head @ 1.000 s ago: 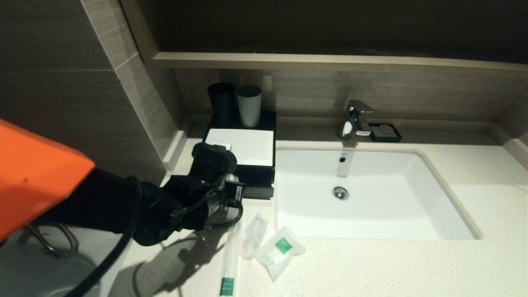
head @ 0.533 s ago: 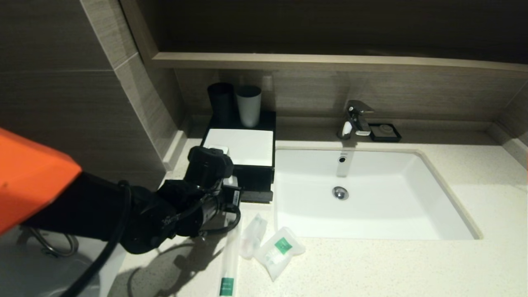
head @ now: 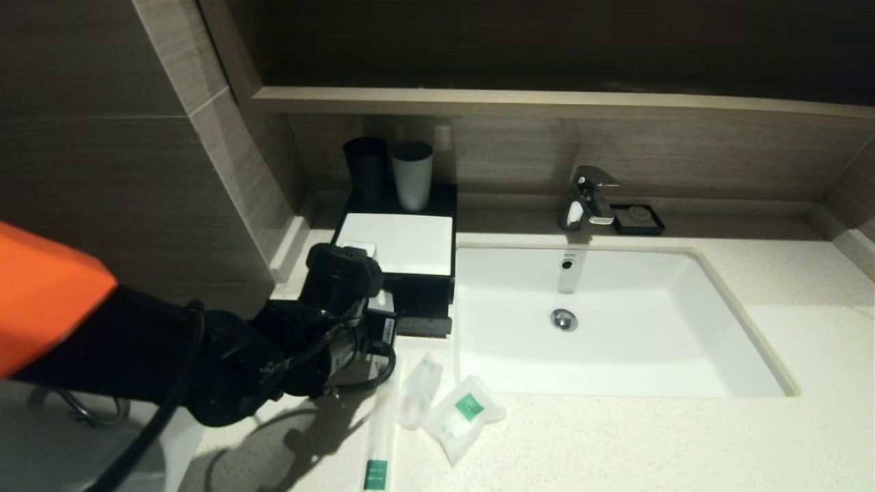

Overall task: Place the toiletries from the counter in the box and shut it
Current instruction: Open the drawer

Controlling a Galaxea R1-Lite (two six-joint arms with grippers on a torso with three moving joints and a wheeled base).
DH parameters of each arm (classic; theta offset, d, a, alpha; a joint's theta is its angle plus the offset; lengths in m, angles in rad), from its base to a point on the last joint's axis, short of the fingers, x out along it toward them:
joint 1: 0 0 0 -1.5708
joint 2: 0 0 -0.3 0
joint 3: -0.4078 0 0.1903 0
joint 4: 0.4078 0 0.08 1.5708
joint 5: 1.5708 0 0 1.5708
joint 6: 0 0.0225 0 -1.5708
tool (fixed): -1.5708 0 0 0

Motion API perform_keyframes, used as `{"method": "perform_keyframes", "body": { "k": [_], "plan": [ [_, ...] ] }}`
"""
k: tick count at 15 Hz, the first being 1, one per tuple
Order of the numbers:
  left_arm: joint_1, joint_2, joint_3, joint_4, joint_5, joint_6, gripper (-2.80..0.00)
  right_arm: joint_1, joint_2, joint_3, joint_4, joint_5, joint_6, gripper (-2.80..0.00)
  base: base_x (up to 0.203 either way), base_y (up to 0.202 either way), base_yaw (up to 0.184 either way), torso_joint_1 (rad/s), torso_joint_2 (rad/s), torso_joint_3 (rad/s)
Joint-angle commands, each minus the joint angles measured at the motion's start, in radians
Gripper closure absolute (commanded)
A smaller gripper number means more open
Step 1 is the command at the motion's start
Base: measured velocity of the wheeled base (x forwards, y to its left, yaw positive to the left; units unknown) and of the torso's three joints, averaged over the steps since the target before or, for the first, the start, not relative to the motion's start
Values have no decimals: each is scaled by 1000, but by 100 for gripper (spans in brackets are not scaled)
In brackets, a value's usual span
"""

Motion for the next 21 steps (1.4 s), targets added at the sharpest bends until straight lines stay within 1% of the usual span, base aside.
{"method": "perform_keyframes", "body": {
  "k": [1,8,12,15,17,21],
  "plan": [
    [0,-10,2,-2,5,0,0,0,1,0,0,0,0,0,0,0,0,0,0,0],
    [0,-5,-20,62,2,5,0,0,1,0,0,0,0,0,0,0,0,0,0,0],
    [0,-25,-28,56,-6,6,0,0,1,0,0,0,0,0,0,0,0,0,0,0],
    [2,-37,-83,64,-7,5,0,0,1,0,0,0,0,0,0,0,0,0,0,0],
    [2,-34,-99,65,-8,3,0,0,1,0,0,0,0,0,0,0,0,0,0,0],
    [2,-10,-151,105,-8,2,0,0,1,0,0,0,0,0,0,0,0,0,0,0]
  ]
}}
